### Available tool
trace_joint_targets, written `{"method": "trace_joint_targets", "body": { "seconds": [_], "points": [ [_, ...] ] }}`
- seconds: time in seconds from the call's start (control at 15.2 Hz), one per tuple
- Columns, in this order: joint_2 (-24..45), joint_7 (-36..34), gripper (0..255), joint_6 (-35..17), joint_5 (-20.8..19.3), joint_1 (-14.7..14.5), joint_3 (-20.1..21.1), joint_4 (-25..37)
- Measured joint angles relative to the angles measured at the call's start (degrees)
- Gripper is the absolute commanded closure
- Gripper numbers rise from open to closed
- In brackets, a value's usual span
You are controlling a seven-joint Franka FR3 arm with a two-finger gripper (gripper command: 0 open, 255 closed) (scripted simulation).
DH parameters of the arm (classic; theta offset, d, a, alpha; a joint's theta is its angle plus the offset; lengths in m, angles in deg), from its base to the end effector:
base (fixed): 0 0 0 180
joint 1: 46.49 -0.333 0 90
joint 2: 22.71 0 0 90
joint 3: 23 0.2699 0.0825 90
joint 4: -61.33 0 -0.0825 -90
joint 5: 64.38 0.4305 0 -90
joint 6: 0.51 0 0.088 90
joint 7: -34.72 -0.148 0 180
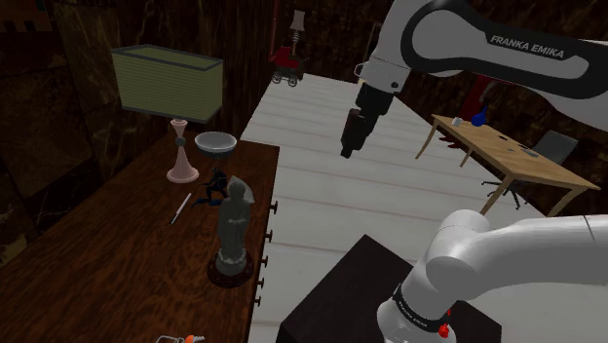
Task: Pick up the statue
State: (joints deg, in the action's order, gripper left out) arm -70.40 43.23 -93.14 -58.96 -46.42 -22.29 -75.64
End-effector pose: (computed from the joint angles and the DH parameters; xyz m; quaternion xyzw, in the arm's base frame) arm 0.3817 0.0180 0.5215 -0.9957 -0.0770 -0.0321 0.0405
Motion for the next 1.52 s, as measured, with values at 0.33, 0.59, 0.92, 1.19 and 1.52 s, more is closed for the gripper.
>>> {"method": "trace_joint_targets", "body": {
  "seconds": [0.33, 0.59, 0.92, 1.19, 1.52],
  "points": [
    [5.3, -3.8, 0, -0.9, 2.1, -1.0, 3.5, 2.7],
    [12.6, -9.1, 0, -1.8, 4.4, -2.2, 8.1, 6.9],
    [22.2, -15.3, 0, -1.8, 6.0, -3.1, 12.9, 14.1],
    [31.2, -20.6, 0, -2.6, 6.2, -3.9, 16.7, 20.1],
    [42.7, -27.3, 0, -2.1, 5.1, -5.4, 20.5, 29.6]
  ]
}}
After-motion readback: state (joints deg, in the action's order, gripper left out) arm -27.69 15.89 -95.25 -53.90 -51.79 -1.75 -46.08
